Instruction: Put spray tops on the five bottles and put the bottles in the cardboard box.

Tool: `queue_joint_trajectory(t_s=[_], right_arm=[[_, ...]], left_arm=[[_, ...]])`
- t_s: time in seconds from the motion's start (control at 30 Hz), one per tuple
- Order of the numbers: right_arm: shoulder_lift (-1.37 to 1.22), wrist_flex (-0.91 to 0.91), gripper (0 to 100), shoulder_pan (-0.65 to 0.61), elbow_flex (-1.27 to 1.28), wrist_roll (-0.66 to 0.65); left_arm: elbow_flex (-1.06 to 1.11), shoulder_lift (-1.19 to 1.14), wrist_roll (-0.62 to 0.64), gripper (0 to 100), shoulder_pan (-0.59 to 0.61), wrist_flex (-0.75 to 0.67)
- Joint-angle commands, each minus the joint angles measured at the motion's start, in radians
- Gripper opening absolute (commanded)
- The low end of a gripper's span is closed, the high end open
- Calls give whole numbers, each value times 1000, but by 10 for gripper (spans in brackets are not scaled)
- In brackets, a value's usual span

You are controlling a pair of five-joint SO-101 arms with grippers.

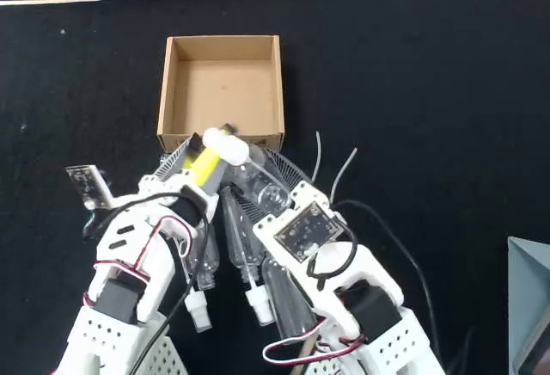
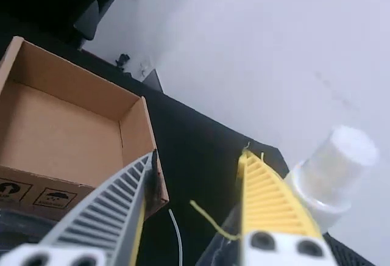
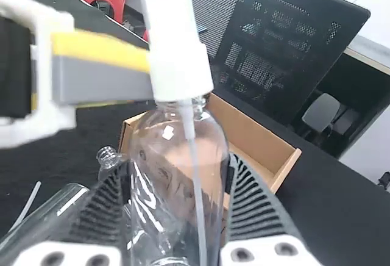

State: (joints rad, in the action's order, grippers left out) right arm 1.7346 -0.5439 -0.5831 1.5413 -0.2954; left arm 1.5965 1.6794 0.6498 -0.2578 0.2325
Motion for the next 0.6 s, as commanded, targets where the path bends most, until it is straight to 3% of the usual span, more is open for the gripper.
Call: queue_joint_trajectory(t_s=[0.0,0.37,0.57], right_arm=[[15,23,12,-26,-39,3],[15,-40,12,29,-27,2],[15,-54,12,29,-27,2]], left_arm=[[-10,18,-84,201,-51,-15],[30,18,-195,201,-137,-21],[33,18,-196,201,-142,-17]])
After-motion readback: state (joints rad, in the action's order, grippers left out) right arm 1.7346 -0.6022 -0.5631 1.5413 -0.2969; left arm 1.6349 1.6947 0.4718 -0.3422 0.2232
